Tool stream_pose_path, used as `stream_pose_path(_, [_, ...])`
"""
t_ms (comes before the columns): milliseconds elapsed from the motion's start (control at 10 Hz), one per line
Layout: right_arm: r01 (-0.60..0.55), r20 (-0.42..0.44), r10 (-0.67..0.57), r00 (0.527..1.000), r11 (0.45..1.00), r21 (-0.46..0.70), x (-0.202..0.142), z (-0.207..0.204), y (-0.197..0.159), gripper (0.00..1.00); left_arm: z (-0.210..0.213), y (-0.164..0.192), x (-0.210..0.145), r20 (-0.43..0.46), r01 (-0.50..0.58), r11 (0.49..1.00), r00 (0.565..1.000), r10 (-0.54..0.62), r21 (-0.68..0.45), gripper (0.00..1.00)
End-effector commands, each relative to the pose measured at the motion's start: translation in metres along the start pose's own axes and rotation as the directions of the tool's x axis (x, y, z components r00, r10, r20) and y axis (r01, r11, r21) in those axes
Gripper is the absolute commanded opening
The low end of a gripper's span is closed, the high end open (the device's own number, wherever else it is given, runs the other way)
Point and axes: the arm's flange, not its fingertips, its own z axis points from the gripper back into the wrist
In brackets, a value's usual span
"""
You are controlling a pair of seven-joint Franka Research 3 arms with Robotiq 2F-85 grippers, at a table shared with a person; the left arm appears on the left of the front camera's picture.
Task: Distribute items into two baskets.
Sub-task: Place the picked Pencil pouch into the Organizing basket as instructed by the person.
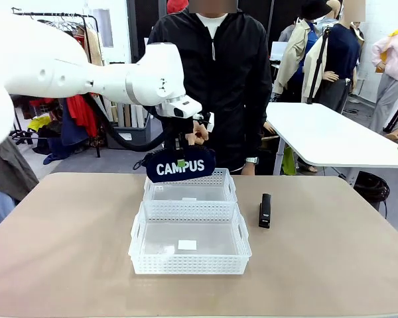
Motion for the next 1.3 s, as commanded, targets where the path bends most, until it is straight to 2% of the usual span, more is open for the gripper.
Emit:
stream_pose_path(0, [-0.014, 0.011, 0.014, 1.000, 1.000, 0.008, 0.001, 0.001, 0.001, 1.00, -0.008, 0.013, 0.007, -0.023, -0.012, 1.000, 1.000, 0.013, 0.018, 0.00])
stream_pose_path(300, [-0.014, 0.011, 0.014, 1.000, 1.000, 0.008, 0.001, 0.001, 0.001, 1.00, -0.028, 0.017, 0.014, -0.035, 0.068, 0.997, 0.997, -0.067, 0.032, 0.00])
stream_pose_path(1200, [-0.014, 0.011, 0.014, 1.000, 1.000, 0.008, 0.001, 0.001, 0.001, 1.00, -0.090, 0.019, 0.008, -0.005, 0.119, 0.990, 0.993, -0.120, -0.070, 0.00])
